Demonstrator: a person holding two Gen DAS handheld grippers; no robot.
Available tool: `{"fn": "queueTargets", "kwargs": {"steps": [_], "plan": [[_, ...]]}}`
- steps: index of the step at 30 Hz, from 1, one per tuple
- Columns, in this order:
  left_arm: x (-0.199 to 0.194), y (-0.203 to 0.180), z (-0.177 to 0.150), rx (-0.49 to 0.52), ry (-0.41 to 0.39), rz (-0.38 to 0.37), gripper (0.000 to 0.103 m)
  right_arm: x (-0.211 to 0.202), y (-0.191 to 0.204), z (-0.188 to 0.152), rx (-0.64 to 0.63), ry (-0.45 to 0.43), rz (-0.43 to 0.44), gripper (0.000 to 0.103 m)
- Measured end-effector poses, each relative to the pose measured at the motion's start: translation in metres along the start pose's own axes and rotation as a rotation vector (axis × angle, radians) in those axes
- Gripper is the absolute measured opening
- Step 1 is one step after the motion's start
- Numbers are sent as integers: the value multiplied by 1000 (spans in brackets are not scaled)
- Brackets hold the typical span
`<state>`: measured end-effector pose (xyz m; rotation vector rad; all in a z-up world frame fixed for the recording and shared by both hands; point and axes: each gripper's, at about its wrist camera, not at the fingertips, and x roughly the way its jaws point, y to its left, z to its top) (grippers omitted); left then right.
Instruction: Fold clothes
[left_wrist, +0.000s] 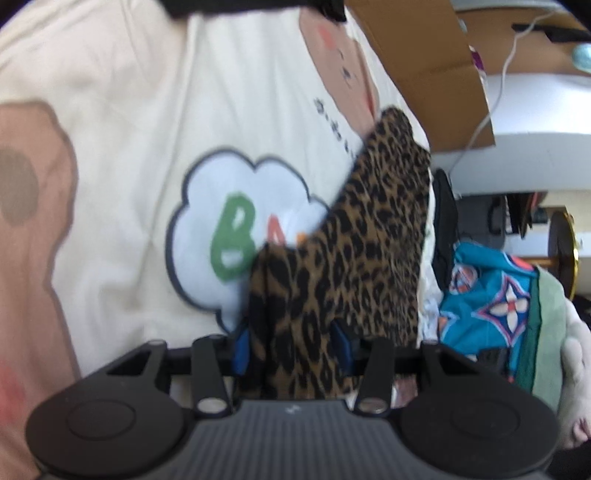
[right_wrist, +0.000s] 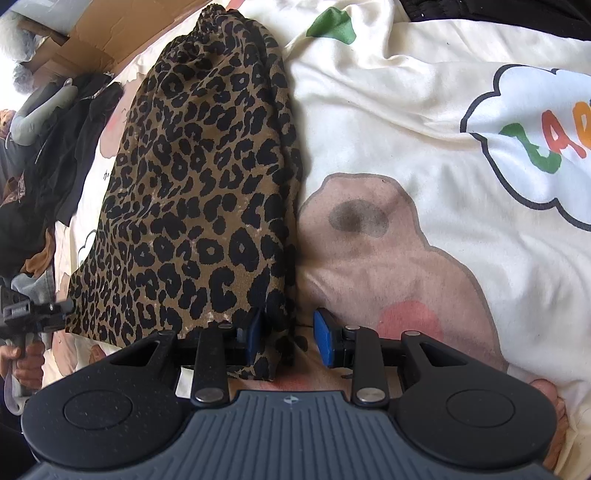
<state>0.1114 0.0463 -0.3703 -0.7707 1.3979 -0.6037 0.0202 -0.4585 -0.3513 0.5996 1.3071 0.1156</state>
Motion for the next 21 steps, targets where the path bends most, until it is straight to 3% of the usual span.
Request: {"fn": "queueTargets", "kwargs": {"steps": [2,4,12,14,21], "plan": [[-1,0,-7,8,13,0,31,0,0,0,0,1,2,38],[-3,3,-12,-3,20,-9,25,-1,0,1,2,0,4,38],[4,6,-17,-33,-2,-14,26,-2,-1,-1,12,-2,15,38],[4,4,-17,-31,-17,-14,14,-2,1,-1,0,-1,12,38],[1,-3,-17,-23,-20,46,11,1,8,-2,-38,-13,28,37]]}}
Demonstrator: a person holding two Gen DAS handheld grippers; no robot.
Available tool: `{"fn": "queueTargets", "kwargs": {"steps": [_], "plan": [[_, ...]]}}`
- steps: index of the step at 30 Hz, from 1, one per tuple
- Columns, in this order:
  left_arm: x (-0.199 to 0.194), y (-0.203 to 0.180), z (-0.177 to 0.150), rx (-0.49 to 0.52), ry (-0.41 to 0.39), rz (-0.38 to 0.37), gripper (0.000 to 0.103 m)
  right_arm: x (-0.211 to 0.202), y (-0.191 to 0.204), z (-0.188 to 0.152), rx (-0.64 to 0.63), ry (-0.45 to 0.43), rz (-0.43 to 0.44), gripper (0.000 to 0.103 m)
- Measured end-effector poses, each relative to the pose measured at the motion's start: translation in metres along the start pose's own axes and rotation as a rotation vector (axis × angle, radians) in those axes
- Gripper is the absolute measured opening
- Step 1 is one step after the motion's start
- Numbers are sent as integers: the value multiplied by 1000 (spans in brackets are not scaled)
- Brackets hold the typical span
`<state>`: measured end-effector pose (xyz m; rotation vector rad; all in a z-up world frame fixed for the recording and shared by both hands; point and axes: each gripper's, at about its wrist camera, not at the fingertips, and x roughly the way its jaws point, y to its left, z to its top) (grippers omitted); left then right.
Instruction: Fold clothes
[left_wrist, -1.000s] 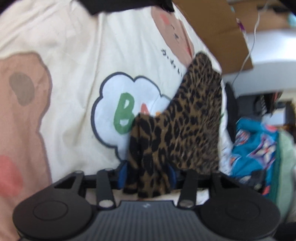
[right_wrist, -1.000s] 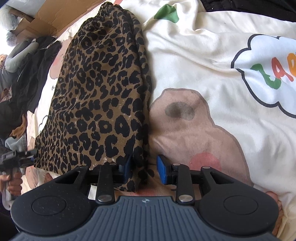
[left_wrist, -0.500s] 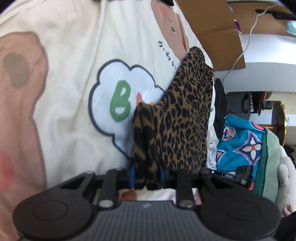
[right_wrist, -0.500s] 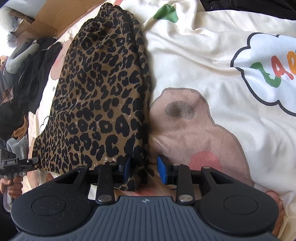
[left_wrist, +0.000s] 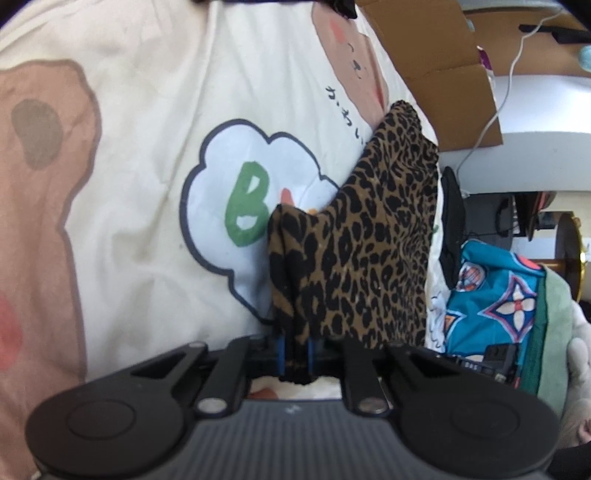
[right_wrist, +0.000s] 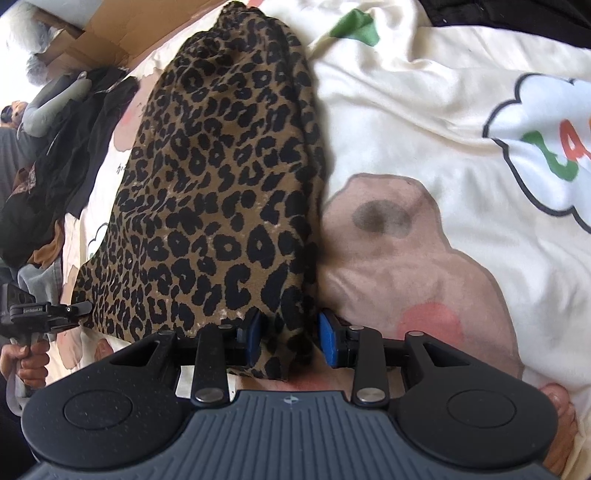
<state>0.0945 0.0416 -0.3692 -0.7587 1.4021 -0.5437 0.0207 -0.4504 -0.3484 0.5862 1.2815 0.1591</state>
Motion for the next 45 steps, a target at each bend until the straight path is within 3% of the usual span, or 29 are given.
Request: {"fn": "queueTargets", "kwargs": {"steps": [11,13,15,18,22,27,31,32,33,43,45], "plan": [[-1,-21,3,42,22,132,11,9,-33,-3,147,-29,125,38],[0,-25,5,50,30,157,11,11,-43,-3,201,-49,174,32],[1,-30,7,59,39,180,10,11,-49,-5,219,-57,202,13],[3,-36,9,67,47,213,10,6,-46,-7,199,-71,231,3],[3,-43,10,76,55,246,10,-2,-43,-4,201,-84,295,3],[3,-44,13,69,70,250,11,11,-47,1,198,-41,258,10],[7,-39,13,45,71,245,12,21,-58,5,224,-16,311,13],[8,-38,13,41,71,241,14,24,-60,6,224,-8,325,22],[9,-36,14,36,71,239,15,27,-60,6,222,2,340,22],[8,-26,20,-4,39,206,18,33,-54,9,169,46,377,24],[4,-26,21,-11,40,202,26,34,-55,8,175,45,378,23]]}}
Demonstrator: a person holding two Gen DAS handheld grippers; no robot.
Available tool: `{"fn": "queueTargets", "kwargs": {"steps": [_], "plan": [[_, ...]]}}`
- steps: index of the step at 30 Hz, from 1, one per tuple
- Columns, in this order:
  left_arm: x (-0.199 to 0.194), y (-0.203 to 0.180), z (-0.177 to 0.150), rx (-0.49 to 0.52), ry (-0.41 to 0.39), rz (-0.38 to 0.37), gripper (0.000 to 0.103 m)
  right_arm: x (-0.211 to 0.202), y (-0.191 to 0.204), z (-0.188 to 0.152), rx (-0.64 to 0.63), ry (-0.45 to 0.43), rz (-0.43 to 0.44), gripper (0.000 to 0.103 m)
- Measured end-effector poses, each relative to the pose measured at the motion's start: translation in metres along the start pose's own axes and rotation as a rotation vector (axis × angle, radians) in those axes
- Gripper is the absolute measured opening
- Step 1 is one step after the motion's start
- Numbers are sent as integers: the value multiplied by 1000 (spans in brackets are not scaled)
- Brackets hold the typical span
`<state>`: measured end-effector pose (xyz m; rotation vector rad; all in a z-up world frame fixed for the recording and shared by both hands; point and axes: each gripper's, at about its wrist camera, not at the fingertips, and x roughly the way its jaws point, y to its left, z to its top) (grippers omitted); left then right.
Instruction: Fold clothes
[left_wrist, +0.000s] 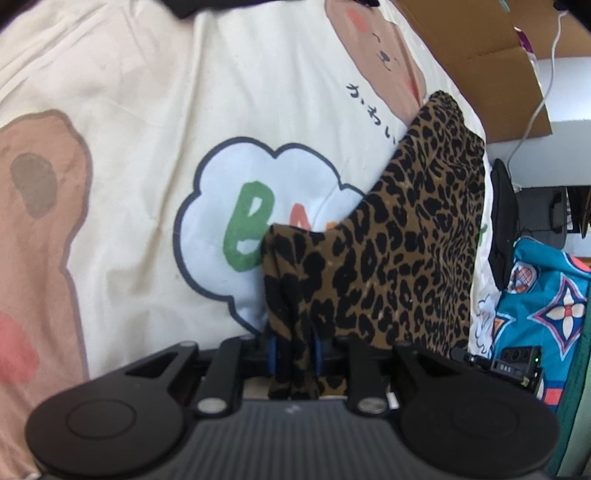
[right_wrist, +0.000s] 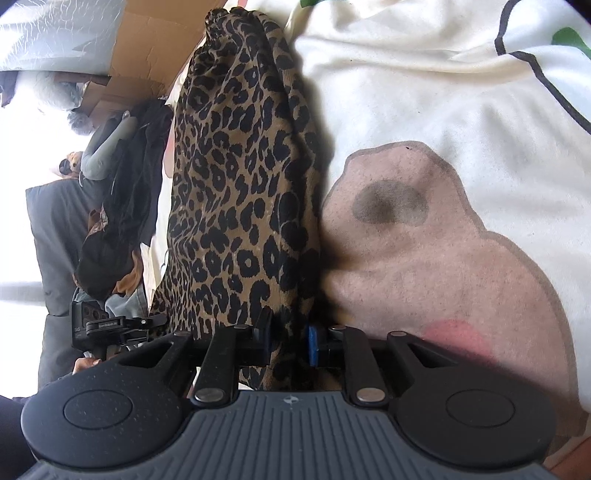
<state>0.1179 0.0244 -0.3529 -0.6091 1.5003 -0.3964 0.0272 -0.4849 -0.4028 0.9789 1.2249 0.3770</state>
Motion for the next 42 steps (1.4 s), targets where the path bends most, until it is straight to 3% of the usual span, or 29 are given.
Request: {"fn": "queueTargets", "kwargs": {"steps": [1,3,9,10,13,31,39,42], "plan": [[-1,0,1,7,1,1,32,0,-1,0,4,-1,2,22],[-3,0,3,24,3,3,34,0,-2,-1,13,-4,6,10],[3,2,5,17,6,-29,41,-2,-6,-4,55,-23,33,5],[3,3,4,12,4,-40,40,-3,-6,-5,57,-26,34,5],[4,6,3,8,28,-41,10,-6,0,-7,35,-34,34,4],[-50,-41,-12,146,62,-135,6,-63,47,-11,-165,10,80,4],[-80,-47,-34,155,90,-160,6,-82,63,-32,-226,106,102,4],[-84,-46,-43,142,98,-171,6,-86,60,-36,-199,98,92,4]]}}
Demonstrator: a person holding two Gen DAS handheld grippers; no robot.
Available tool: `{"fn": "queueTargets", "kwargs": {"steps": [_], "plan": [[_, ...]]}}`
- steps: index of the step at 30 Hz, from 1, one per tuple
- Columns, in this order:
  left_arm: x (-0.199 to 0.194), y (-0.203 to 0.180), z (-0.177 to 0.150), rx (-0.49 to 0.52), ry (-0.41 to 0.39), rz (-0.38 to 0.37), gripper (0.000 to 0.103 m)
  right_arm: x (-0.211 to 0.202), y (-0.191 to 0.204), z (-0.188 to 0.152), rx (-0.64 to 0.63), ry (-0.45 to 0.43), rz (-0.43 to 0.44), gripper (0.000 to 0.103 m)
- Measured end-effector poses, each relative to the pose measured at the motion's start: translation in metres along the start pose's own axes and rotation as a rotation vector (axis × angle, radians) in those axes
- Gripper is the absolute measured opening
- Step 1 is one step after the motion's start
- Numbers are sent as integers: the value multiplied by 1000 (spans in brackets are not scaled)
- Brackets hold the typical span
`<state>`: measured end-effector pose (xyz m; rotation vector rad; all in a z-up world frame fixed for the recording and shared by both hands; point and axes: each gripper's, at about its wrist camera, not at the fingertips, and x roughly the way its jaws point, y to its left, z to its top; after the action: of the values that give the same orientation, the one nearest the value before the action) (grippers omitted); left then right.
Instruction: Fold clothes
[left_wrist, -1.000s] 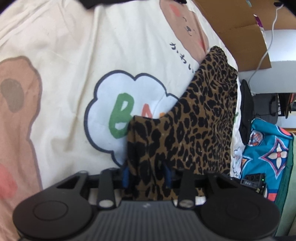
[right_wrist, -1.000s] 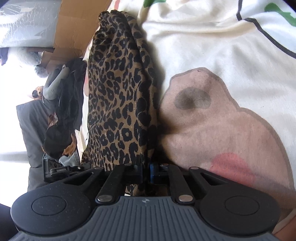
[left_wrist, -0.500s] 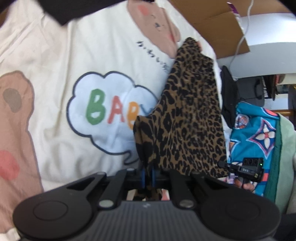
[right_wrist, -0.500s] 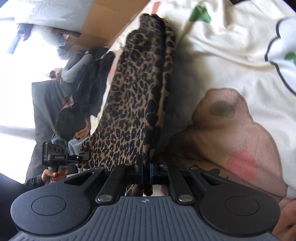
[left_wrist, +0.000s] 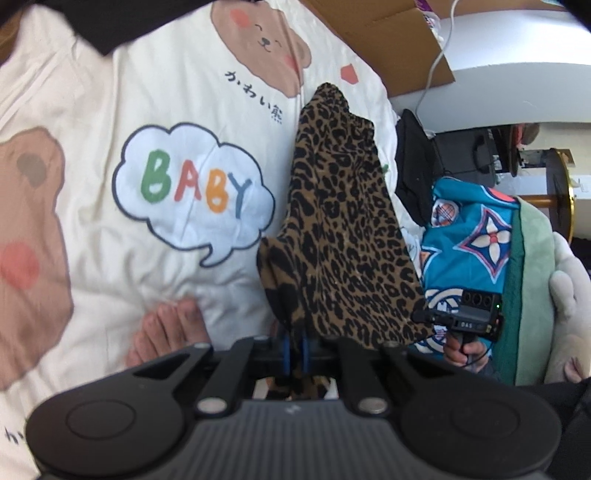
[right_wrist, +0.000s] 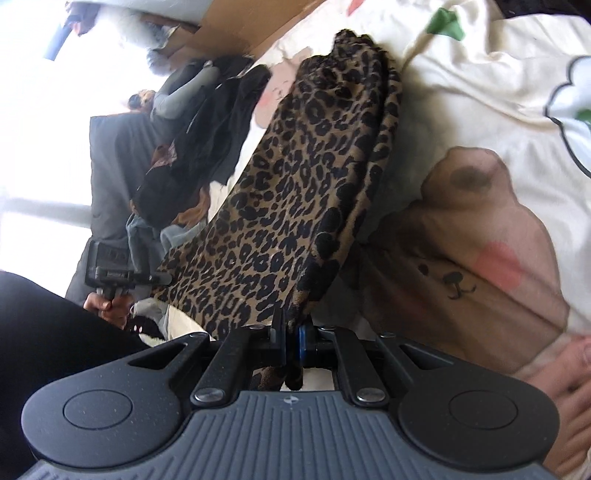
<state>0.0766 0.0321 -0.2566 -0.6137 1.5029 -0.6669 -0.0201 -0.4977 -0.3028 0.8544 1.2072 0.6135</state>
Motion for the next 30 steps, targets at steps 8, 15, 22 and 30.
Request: {"fn": "queueTargets", "kwargs": {"steps": [8,15,22,30], "plan": [[11,10,11,-66,-85,-65,6,3,-16,11,109,-103,-8,4],[7,2,41,-76,-223,-189,6,-3,-16,37,150,-204,-18,4],[6,2,74,-70,-338,-246,6,-2,-16,60,170,-260,-44,4],[28,4,107,-77,-399,-242,6,5,-23,84,205,-320,-96,5]]}}
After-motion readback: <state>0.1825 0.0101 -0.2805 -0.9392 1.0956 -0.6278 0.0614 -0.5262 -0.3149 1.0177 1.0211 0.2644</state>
